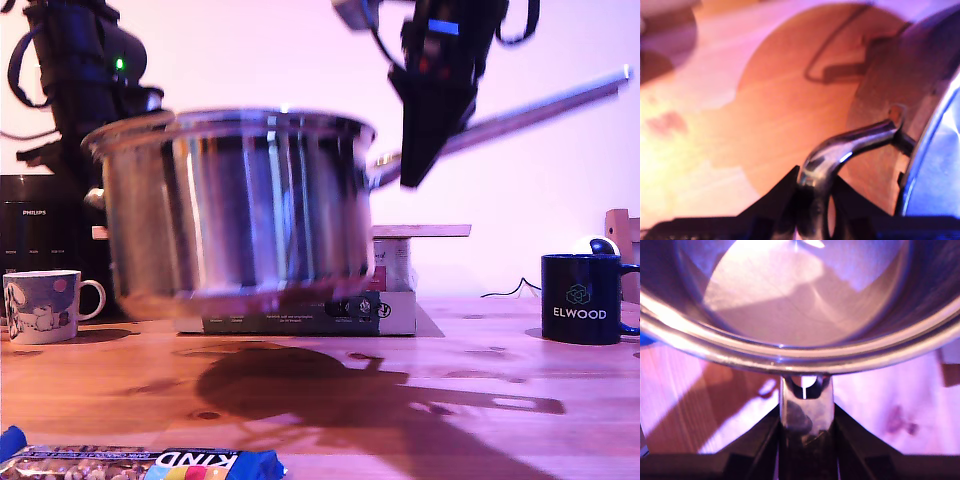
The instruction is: Pick up the large pot with both hands and place it on the shelf behind you
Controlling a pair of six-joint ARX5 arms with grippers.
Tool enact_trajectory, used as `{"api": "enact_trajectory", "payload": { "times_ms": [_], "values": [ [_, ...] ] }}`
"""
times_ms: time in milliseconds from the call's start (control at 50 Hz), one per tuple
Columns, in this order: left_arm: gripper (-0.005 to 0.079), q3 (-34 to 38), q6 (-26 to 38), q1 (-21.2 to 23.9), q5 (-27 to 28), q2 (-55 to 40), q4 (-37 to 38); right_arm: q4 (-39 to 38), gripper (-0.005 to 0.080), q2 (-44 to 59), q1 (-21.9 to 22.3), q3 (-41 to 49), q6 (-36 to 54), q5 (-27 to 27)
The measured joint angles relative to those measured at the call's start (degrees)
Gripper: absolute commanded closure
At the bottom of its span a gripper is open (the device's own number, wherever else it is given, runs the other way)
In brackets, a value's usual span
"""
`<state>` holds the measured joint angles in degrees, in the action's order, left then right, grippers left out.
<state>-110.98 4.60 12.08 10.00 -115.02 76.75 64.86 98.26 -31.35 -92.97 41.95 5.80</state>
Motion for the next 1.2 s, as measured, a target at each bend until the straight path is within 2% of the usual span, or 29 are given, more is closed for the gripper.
{"api": "enact_trajectory", "payload": {
  "times_ms": [220, 740, 1200],
  "values": [
    [0.0766, -2.8, -0.1, 0.1, 0.2, 0.0, 0.8, 2.0, 0.0765, 0.0, 0.4, -3.2, 0.1, 0.0],
    [0.0766, -14.9, -0.2, -0.1, -0.6, 0.0, -0.5, -0.5, 0.0765, 0.0, 2.6, -10.1, 0.8, 0.6],
    [0.0766, -16.7, -0.8, -0.2, -0.6, 0.0, -4.0, -3.6, 0.0765, 0.0, 2.8, -10.8, 1.2, 0.2]
  ]
}}
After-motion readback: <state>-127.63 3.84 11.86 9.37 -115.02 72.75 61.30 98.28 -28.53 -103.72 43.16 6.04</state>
